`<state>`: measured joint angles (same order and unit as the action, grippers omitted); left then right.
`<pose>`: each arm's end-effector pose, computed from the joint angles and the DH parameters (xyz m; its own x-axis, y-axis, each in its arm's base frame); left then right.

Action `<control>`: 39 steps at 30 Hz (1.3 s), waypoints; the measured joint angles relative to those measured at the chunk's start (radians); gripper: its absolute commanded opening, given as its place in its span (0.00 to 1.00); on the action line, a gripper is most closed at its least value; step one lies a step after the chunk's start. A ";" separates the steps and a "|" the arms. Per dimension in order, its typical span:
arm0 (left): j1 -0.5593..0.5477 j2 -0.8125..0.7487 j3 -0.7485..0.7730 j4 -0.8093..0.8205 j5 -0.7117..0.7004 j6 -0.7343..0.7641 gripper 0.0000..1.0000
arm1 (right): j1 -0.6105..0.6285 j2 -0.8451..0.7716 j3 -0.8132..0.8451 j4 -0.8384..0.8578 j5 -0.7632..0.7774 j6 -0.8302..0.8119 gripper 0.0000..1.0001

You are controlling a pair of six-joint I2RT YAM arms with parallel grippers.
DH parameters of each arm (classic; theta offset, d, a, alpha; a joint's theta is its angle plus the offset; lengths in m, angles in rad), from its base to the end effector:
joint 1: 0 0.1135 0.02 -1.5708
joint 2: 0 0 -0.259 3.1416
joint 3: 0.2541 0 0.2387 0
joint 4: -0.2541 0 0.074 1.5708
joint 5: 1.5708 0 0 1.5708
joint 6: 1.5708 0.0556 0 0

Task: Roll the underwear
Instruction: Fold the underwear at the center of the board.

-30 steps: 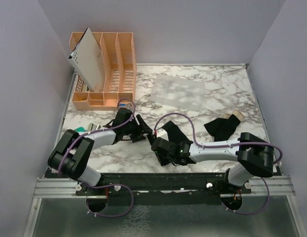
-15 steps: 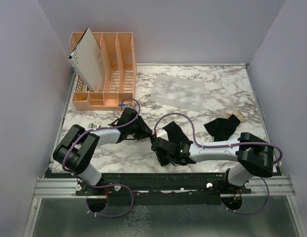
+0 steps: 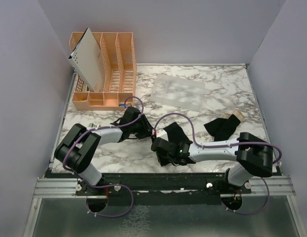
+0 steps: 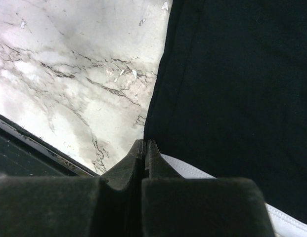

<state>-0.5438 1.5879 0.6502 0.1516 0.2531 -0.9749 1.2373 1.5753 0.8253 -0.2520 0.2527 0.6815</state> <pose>0.2494 -0.1670 0.1313 -0.8798 -0.4044 -0.2499 -0.1350 0.7166 -0.6843 0.1113 0.2789 0.1512 -0.7628 -0.3385 -0.5510 -0.5025 0.8465 0.1757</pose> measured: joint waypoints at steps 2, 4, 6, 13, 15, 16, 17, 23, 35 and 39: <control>-0.002 0.000 0.000 0.000 0.000 0.010 0.42 | 0.000 0.004 0.002 -0.001 0.000 0.000 0.00; -0.007 0.001 0.001 -0.003 -0.001 0.019 0.34 | 0.000 0.006 0.002 -0.002 0.000 0.000 0.00; -0.010 0.006 0.005 -0.010 -0.010 0.031 0.24 | 0.000 0.006 0.002 -0.002 0.000 0.000 0.00; -0.021 0.013 0.013 -0.034 -0.050 0.051 0.05 | 0.000 0.008 0.005 -0.003 0.000 -0.001 0.00; -0.023 0.010 0.019 -0.048 -0.063 0.052 0.03 | 0.000 0.011 0.008 -0.003 -0.002 -0.002 0.00; -0.026 0.010 0.027 -0.062 -0.069 0.055 0.01 | 0.000 0.015 0.012 -0.003 -0.004 -0.002 0.00; -0.027 0.010 0.036 -0.080 -0.079 0.059 0.00 | 0.000 0.021 0.020 -0.003 -0.006 -0.004 0.00; -0.019 -0.009 0.084 -0.212 -0.142 0.097 0.00 | 0.000 0.024 0.042 0.017 -0.036 -0.033 0.00; 0.140 -0.256 0.080 -0.517 -0.190 0.188 0.00 | -0.002 0.002 0.055 0.189 -0.195 -0.082 0.01; 0.146 -0.295 0.080 -0.576 -0.203 0.194 0.00 | -0.003 0.003 0.072 0.222 -0.239 -0.080 0.01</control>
<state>-0.3981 1.2926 0.7300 -0.4244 0.0502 -0.7811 1.2339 1.5784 0.8970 -0.0296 0.0139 0.6010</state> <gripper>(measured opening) 0.024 0.009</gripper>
